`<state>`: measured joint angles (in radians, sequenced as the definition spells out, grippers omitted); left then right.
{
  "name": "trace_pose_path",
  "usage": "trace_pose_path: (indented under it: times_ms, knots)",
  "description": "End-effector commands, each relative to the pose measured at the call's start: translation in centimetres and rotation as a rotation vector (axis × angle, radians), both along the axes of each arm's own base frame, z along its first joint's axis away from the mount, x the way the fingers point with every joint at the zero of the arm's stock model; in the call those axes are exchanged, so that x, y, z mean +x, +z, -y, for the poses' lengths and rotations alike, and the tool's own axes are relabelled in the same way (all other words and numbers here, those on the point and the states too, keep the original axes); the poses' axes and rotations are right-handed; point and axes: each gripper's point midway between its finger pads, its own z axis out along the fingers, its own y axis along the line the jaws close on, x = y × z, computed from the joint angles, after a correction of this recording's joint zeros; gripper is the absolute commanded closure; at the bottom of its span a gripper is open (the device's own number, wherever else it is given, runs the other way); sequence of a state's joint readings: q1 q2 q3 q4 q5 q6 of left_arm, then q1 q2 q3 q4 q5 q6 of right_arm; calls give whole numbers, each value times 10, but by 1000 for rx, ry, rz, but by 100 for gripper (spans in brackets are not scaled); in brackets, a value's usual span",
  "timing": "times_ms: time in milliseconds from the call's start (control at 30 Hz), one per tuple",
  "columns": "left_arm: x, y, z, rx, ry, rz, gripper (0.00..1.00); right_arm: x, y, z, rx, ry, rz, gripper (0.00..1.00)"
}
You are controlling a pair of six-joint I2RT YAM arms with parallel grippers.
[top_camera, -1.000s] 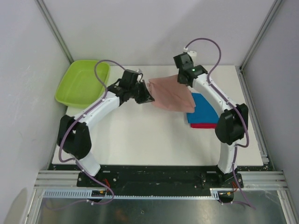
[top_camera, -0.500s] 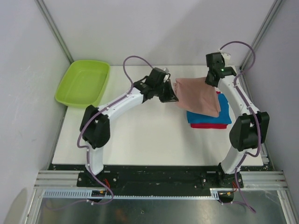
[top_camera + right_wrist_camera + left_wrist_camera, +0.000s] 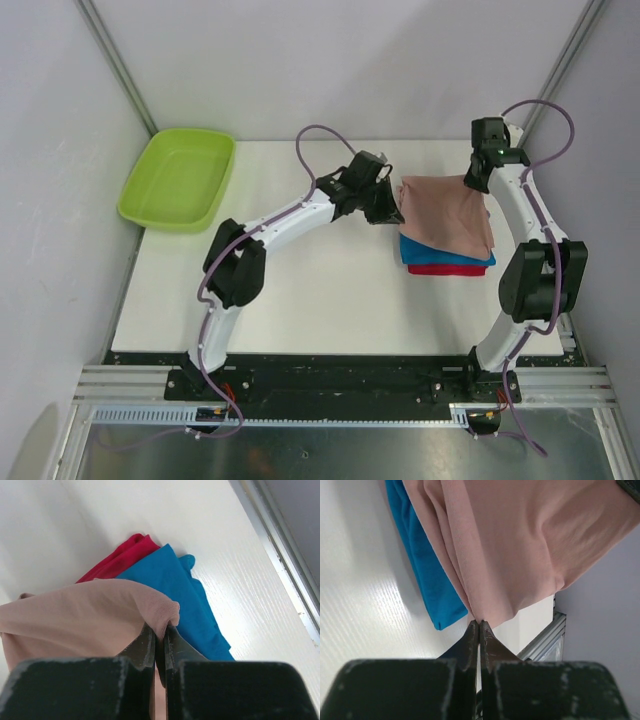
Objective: Fold and stack the t-shirts
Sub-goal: Put the neatly folded tshirt into the corner of the board with both arms
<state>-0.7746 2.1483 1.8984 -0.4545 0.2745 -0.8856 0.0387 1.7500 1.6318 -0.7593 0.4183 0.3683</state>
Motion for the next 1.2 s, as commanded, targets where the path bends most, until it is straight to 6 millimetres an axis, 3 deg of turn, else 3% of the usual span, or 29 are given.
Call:
trace_pose_path:
  times_ms: [0, 267, 433, 767, 1167]
  knots:
    - [-1, 23, 20, -68, -21, 16, 100, 2, 32, 11, 8, -20, 102, 100]
    - [-3, 15, 30, -68, -34, 2, 100, 13, 27, 9, 22, -12, 95, 100]
    - [-4, 8, 31, -60, -41, -7, 100, 13, 21, 24, 26, -46, 83, 100]
    - [-15, -9, 27, -24, -49, -29, 100, 21, 7, 30, 45, -57, 64, 100]
    - [-28, -29, 21, 24, -59, -52, 100, 35, 4, 31, 63, -53, 70, 100]
